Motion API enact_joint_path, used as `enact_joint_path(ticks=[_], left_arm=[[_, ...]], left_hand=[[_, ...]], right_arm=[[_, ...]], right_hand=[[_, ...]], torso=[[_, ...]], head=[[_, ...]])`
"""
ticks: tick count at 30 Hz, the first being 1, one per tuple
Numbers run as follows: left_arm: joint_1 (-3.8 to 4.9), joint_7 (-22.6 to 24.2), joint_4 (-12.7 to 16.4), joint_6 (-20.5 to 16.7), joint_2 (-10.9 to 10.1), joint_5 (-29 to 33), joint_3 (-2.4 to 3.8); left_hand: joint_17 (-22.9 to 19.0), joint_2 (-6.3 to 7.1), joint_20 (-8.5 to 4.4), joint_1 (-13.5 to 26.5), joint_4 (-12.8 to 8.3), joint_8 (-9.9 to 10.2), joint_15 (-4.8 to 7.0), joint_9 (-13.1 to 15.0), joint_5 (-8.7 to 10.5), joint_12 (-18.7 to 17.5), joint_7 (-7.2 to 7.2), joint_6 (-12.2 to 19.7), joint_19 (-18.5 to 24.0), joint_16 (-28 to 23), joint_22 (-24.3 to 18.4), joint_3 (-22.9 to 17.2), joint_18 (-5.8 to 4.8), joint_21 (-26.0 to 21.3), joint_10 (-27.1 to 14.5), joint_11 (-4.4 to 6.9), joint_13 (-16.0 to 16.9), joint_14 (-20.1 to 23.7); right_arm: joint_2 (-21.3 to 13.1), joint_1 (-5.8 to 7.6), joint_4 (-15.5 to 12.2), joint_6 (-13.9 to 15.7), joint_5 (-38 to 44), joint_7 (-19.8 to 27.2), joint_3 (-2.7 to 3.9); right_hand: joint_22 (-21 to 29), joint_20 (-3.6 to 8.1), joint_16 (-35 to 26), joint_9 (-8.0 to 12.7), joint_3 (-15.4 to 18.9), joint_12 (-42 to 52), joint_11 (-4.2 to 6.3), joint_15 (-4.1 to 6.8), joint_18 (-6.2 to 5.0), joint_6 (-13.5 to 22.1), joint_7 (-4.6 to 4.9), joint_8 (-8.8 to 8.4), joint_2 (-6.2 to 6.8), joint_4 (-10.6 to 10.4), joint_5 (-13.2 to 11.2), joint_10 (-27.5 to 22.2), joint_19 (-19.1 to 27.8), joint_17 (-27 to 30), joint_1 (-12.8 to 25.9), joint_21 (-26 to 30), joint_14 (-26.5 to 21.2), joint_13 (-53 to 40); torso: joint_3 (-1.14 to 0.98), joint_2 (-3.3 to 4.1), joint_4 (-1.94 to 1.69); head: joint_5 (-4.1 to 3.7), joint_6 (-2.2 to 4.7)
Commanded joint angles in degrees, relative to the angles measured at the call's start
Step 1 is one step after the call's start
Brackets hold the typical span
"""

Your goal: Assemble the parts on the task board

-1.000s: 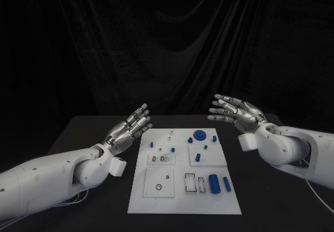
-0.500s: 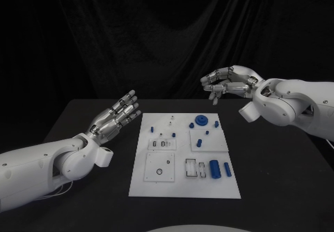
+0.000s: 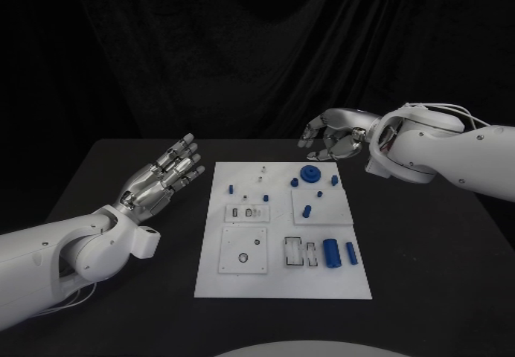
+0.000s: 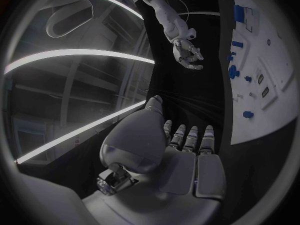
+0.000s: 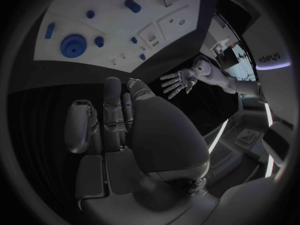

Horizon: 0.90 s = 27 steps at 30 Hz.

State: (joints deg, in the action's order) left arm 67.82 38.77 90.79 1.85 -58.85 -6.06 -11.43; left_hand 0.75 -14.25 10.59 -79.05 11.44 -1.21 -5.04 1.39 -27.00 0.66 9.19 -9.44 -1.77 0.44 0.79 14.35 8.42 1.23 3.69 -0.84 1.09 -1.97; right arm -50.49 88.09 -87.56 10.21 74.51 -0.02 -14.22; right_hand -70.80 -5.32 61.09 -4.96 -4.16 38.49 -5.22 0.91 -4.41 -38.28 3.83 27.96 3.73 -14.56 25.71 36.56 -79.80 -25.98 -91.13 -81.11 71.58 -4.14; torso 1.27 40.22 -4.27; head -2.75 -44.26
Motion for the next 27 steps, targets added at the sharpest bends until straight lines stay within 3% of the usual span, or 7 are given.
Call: enact_joint_path(ticks=[1,6,7,13,16,23,27], left_arm=[[0.18,12.3,0.1,0.2,0.1,-0.3,0.05],[0.17,12.4,0.5,0.4,-0.2,-0.3,0.05],[0.17,12.4,0.5,0.4,-0.2,-0.3,0.05],[0.17,12.3,0.6,0.7,-0.5,-0.3,0.05],[0.17,12.2,0.7,0.8,-0.6,-0.3,0.04],[0.16,12.2,0.2,1.3,-0.4,-0.3,0.02],[0.15,12.1,-0.2,1.7,-0.1,-0.3,-0.03]], left_hand=[[0.1,-0.20,0.55,-0.7,-0.5,-0.2,-0.47,0.0,-0.62,0.3,-0.44,0.1,0.0,0.3,0.1,0.0,1.17,0.3,0.0,-0.34,0.1,-0.2],[0.1,-0.25,0.74,-0.7,-0.7,-0.2,-0.57,0.0,-1.14,0.3,-0.65,0.0,-0.1,0.4,0.1,-0.1,1.30,0.4,0.1,-0.42,0.1,-0.3],[0.1,-0.25,0.78,-0.8,-0.8,-0.2,-0.58,0.0,-1.27,0.3,-0.68,0.0,-0.1,0.4,0.1,-0.1,1.34,0.4,0.1,-0.43,0.1,-0.3],[0.1,-0.27,0.82,-0.8,-0.8,-0.2,-0.60,0.0,-1.47,0.3,-0.73,0.0,-0.1,0.4,0.1,-0.1,1.37,0.4,0.2,-0.47,0.1,-0.3],[0.1,-0.27,0.82,-0.8,-0.8,-0.2,-0.60,0.0,-1.47,0.3,-0.73,0.0,-0.1,0.4,0.1,-0.1,1.37,0.4,0.2,-0.47,0.1,-0.3],[0.1,-0.40,0.95,-0.9,-1.1,-0.2,-0.70,0.0,-1.79,0.3,-0.94,0.1,-0.2,0.4,0.1,-0.3,1.46,0.4,0.2,-0.61,0.1,-0.4],[0.1,-0.44,0.97,-0.9,-1.1,-0.2,-0.71,0.0,-1.86,0.3,-0.98,0.1,-0.2,0.4,0.1,-0.4,1.47,0.4,0.1,-0.62,0.1,-0.4]], right_arm=[[0.2,-0.30,-0.2,2.1,17.3,-4.2,0.03],[0.5,-1.05,-0.2,1.7,21.6,-4.8,0.03],[0.5,-1.25,-0.2,1.5,22.0,-4.9,0.03],[0.9,-2.34,0.1,1.1,23.1,-5.0,0.03],[1.0,-2.86,0.3,0.8,23.3,-5.0,0.03],[1.0,-3.48,0.6,-0.6,23.4,-5.3,0.03],[0.9,-3.80,0.6,-1.4,23.5,-5.5,0.03]], right_hand=[[-2.3,0.09,1.8,-0.2,-1.2,-0.4,0.06,0.10,0.81,-0.1,-0.31,-0.34,1.10,-0.4,0.7,0.5,-1.0,-3.1,0.1,-1.3,1.4,-0.1],[-2.1,0.29,8.2,-0.3,-3.0,-0.7,0.32,0.37,0.64,0.1,-0.66,-1.04,2.49,-0.9,0.4,0.8,-0.5,-15.5,1.1,-1.4,6.0,-0.3],[-2.0,0.31,8.6,-0.4,-3.1,-0.7,0.32,0.39,0.62,0.1,-0.66,-1.11,2.56,-0.9,0.3,0.8,-0.4,-16.1,1.2,-1.3,6.3,-0.3],[-3.1,0.32,10.4,-0.3,-3.5,-1.5,0.27,0.37,0.80,1.2,-1.01,-2.90,3.42,-1.0,-3.6,-0.2,-0.9,-19.5,2.9,-1.7,7.4,-0.4],[-3.6,0.32,10.6,-0.4,-3.5,-1.5,0.25,0.37,0.90,1.2,-1.00,-3.00,3.47,-1.1,-3.8,-0.2,-1.1,-19.9,3.1,-1.9,7.6,-0.4],[-4.3,0.31,11.0,-0.4,-3.6,-1.4,0.21,0.36,1.05,1.2,-1.02,-3.12,3.47,-1.0,-3.6,-0.1,-1.5,-20.9,3.2,-2.2,7.9,-0.5],[-4.3,0.29,11.1,-0.5,-3.6,-1.5,0.17,0.33,1.05,1.1,-1.09,-3.24,3.55,-1.0,-3.2,-0.1,-1.6,-21.1,3.4,-2.2,7.9,-0.5]], torso=[[0.45,2.35,-1.13],[0.82,3.35,-1.96],[0.90,3.89,-2.43],[1.22,5.32,-3.00],[1.46,6.24,-3.38],[1.79,6.99,-3.56],[1.76,6.96,-3.54]], head=[[-0.94,0.79],[-1.77,1.13],[-2.33,1.57],[-3.17,2.77],[-3.67,3.51],[-3.61,4.13],[-3.65,3.96]])
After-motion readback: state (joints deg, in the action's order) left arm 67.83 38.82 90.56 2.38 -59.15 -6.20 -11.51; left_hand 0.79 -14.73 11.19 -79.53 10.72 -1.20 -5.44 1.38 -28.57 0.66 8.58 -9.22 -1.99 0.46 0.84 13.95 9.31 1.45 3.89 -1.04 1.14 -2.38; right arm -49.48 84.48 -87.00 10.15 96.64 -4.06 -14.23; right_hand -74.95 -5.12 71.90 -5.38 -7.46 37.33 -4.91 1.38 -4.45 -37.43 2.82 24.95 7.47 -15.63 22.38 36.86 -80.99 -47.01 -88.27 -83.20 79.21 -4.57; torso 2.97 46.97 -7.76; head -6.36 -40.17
